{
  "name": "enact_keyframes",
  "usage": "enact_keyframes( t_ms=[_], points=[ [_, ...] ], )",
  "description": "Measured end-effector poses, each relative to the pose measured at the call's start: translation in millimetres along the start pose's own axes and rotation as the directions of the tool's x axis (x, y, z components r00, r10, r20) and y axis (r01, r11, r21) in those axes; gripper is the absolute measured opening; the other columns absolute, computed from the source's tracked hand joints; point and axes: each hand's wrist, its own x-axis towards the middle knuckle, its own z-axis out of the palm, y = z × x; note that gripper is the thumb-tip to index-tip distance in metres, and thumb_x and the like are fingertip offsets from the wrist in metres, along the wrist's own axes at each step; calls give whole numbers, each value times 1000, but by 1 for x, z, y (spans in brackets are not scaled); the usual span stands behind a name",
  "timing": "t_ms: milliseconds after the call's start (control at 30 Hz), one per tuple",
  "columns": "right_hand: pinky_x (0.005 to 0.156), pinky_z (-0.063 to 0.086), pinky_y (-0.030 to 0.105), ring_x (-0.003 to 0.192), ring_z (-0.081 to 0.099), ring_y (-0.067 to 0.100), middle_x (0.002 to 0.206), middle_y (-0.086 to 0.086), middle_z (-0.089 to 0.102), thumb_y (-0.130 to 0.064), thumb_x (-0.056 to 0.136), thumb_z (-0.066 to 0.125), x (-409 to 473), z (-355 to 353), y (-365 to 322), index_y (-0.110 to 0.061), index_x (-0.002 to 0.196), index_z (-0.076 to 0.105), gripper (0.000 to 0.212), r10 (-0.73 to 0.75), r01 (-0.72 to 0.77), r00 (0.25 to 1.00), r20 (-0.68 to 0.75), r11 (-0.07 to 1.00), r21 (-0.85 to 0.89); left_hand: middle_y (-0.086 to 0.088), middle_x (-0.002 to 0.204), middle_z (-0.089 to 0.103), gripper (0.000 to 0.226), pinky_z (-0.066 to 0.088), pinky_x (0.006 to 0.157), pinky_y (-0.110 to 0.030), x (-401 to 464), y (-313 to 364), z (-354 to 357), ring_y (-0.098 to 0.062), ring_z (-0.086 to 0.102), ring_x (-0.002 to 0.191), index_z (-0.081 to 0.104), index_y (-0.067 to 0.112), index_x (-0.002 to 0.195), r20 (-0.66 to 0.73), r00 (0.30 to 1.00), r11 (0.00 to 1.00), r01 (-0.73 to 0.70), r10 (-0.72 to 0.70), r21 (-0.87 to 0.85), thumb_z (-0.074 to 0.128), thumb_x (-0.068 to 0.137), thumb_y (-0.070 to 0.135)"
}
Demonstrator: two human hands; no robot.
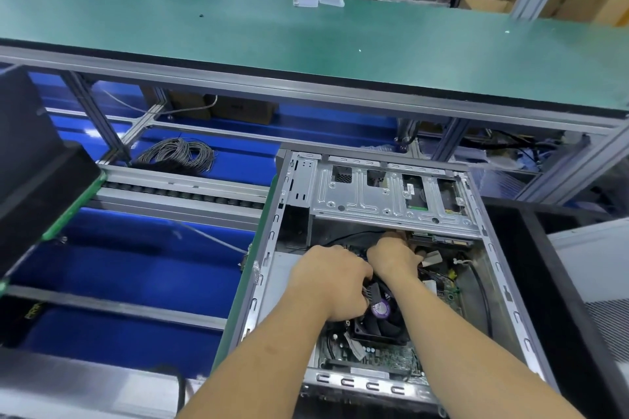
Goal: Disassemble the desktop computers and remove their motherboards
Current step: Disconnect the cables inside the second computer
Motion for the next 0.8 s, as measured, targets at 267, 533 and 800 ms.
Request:
enact_keyframes(
  t_ms=[267, 533, 800],
  points=[
    [99, 45, 46, 106, 59, 38, 116, 20, 61, -15, 94, 49, -2, 3, 0, -1, 109, 61, 24, -28, 29, 1000, -13, 999, 44, 4, 93, 69, 36, 38, 65, -33, 1, 1, 3, -25, 60, 92, 67, 31, 105, -19, 1000, 1000, -2, 2, 20, 50, 73, 31],
    [75, 44, 32, 86, 55, 29, 90, 5, 56, -26, 90, 49, -2, -12, -5, -16, 90, 53, 12, -19, 36, 991, 134, 992, -122, 3, 88, 67, 31, 35, 62, -33, 0, 0, 1, -25, 58, 88, 67, 29, 104, -20, 1000, 1000, -13, 13, 10, 52, 77, 33],
    [67, 43, 31, 84, 58, 25, 108, 3, 65, -5, 91, 50, -7, -5, -26, -17, 93, 61, 16, -302, 283, 953, 24, 860, -424, 1, 82, 63, 21, 42, 64, -34, -1, 2, -3, -26, 57, 81, 63, 22, 86, -14, 1000, 1000, -8, 9, 28, 49, 85, 37]
  ],
)
